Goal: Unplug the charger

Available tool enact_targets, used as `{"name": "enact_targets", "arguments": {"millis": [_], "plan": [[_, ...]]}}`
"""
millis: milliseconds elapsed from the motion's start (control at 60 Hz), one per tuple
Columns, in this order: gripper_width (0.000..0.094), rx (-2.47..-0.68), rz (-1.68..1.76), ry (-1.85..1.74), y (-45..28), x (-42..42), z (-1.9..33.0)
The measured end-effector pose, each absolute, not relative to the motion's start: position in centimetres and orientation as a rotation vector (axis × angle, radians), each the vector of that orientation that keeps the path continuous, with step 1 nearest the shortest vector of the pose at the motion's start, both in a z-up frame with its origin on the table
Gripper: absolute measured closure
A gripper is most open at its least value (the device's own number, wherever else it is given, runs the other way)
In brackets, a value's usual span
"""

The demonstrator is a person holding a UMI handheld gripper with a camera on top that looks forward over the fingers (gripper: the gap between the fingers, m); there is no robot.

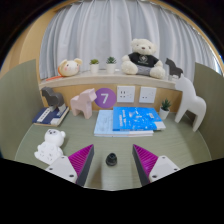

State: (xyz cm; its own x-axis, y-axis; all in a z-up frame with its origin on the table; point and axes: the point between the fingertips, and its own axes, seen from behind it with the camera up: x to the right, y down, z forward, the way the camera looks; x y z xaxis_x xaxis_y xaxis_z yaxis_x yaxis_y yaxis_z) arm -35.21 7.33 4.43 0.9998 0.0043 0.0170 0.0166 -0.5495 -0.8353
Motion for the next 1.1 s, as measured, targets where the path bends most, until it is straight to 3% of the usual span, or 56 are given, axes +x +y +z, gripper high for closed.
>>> {"name": "enact_targets", "arguments": {"millis": [183,333,683,1100], "plan": [[0.0152,-2.007,-0.034,0.03,3.8,-34.7,15.5],[0.0148,-1.965,-0.025,0.042,-1.4,-35.5,20.0],[0.0148,-1.973,-0.036,0.079,-13.9,-37.7,20.9],[0.0146,-2.011,-0.098,0.057,-20.2,-37.4,20.3]]}}
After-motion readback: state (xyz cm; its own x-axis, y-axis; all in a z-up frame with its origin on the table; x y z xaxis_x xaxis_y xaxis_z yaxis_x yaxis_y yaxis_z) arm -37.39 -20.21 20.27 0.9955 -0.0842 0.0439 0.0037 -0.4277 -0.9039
